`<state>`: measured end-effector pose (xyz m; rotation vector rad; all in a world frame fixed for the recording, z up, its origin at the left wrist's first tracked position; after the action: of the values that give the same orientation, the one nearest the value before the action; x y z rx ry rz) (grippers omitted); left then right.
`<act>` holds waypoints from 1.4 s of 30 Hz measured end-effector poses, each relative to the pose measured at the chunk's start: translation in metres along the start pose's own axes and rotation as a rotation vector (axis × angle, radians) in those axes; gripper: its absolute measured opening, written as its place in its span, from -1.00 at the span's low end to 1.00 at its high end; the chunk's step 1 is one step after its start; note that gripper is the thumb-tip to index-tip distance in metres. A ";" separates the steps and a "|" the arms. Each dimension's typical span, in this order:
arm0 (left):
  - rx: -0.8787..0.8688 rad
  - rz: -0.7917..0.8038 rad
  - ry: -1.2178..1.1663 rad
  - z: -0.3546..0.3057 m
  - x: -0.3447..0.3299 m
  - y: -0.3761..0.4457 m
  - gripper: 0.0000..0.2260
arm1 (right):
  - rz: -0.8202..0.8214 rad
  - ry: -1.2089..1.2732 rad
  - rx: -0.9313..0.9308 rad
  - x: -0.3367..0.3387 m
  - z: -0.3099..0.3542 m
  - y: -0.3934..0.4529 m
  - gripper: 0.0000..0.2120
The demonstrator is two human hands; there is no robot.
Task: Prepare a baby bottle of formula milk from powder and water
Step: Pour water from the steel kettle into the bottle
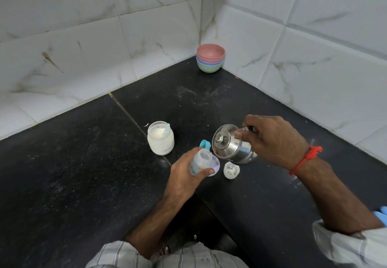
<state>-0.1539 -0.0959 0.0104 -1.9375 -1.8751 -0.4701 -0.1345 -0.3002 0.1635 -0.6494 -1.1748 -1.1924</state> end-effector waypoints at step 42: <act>0.137 0.039 -0.635 -0.013 0.036 0.023 -0.59 | -0.328 0.739 -0.536 -0.069 -0.112 -0.013 -0.70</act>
<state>-0.1287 -0.0717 0.0389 -2.1843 -2.1466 0.3266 -0.1037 -0.3783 0.0619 -0.3405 -0.3328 -1.8478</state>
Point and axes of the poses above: each hand's wrist, its own y-axis towards the middle knuckle, its own x-axis out of the back of the hand, z = x × y, the point moved 6 cm from there along y, towards the middle knuckle, and after that the axes turned 3 degrees about x, right-handed, at the moved point
